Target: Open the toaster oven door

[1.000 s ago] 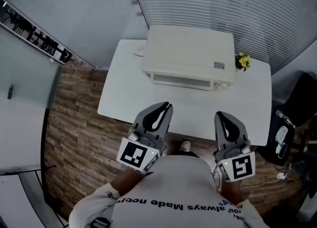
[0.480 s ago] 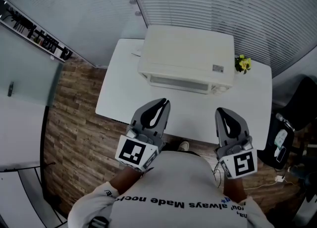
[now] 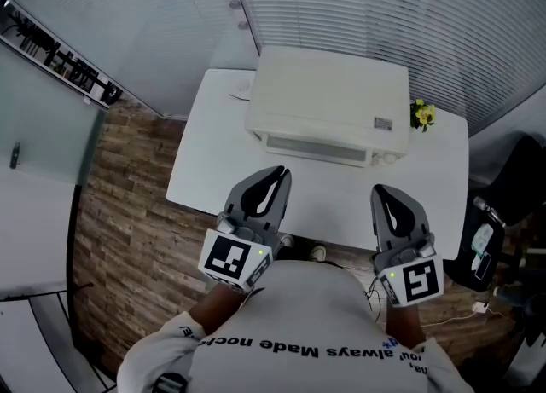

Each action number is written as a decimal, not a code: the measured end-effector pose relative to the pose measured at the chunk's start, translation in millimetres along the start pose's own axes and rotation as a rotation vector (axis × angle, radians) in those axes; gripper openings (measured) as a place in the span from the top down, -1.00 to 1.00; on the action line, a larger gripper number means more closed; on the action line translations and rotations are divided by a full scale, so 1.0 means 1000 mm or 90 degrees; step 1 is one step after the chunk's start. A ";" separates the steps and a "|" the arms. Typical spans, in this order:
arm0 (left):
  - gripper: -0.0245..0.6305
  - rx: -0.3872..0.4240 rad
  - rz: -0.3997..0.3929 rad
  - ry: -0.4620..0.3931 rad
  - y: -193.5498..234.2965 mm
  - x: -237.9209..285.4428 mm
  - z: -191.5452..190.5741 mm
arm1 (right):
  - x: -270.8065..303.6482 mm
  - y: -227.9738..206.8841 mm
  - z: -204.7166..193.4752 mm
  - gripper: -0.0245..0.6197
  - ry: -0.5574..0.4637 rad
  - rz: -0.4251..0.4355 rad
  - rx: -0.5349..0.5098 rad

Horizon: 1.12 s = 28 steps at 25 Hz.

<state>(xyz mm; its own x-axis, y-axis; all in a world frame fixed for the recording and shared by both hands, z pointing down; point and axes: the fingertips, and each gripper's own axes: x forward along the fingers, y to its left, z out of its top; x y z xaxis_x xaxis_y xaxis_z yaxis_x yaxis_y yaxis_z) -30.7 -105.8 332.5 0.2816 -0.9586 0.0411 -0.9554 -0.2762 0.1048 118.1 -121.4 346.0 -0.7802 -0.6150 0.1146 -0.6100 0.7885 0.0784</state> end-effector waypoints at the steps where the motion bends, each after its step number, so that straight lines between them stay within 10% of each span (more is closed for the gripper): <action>1: 0.79 0.000 -0.001 0.000 0.003 0.000 0.001 | 0.002 0.001 0.003 0.90 -0.002 -0.003 0.001; 28: 0.79 -0.019 -0.002 0.060 0.053 -0.007 -0.026 | 0.014 0.029 0.009 0.90 0.015 -0.041 -0.015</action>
<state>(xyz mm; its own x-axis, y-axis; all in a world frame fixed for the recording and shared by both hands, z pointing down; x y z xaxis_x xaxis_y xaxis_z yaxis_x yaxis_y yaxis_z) -81.1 -111.5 364.0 0.2933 -0.9466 0.1337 -0.9517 -0.2759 0.1344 88.1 -107.8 340.9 -0.7355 -0.6645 0.1321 -0.6555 0.7473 0.1091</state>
